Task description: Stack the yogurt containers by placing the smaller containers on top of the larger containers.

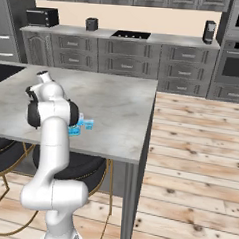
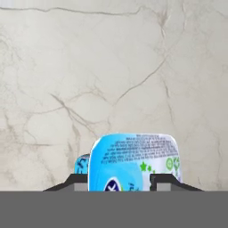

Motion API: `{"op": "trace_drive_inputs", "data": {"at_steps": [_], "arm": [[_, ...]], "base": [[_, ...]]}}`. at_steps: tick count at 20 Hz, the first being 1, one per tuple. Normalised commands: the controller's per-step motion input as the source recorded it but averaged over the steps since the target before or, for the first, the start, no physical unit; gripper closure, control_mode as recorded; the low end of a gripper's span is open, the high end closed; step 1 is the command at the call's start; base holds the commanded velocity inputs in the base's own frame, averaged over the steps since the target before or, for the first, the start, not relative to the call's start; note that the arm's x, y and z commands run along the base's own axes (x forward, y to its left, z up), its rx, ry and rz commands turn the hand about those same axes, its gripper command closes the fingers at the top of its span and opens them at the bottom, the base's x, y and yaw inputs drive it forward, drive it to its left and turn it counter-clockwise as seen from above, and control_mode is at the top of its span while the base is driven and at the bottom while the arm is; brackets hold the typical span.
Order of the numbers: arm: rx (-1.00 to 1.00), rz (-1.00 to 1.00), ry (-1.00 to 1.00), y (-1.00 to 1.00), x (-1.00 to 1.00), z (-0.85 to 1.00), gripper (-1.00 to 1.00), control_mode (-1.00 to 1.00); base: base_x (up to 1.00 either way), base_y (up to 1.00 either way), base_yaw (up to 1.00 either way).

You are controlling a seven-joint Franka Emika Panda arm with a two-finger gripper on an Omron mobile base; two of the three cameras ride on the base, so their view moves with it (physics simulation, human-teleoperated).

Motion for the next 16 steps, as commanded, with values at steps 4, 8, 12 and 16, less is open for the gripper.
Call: {"op": "trace_drive_inputs", "data": {"at_steps": [4,8,12,16], "arm": [[-0.01,-0.02,-0.07,0.00,-0.04,0.06,1.00,-1.00],[-0.01,-0.01,-0.11,0.00,0.00,0.06,1.00,-1.00],[-0.03,-0.01,-0.13,0.00,0.00,0.09,1.00,-1.00],[-0.03,-0.01,-0.15,-0.01,-0.02,0.11,1.00,-1.00]], "base": [[0.00,0.00,0.00],[0.00,0.00,0.00],[0.00,0.00,0.00],[0.00,0.00,0.00]]}}
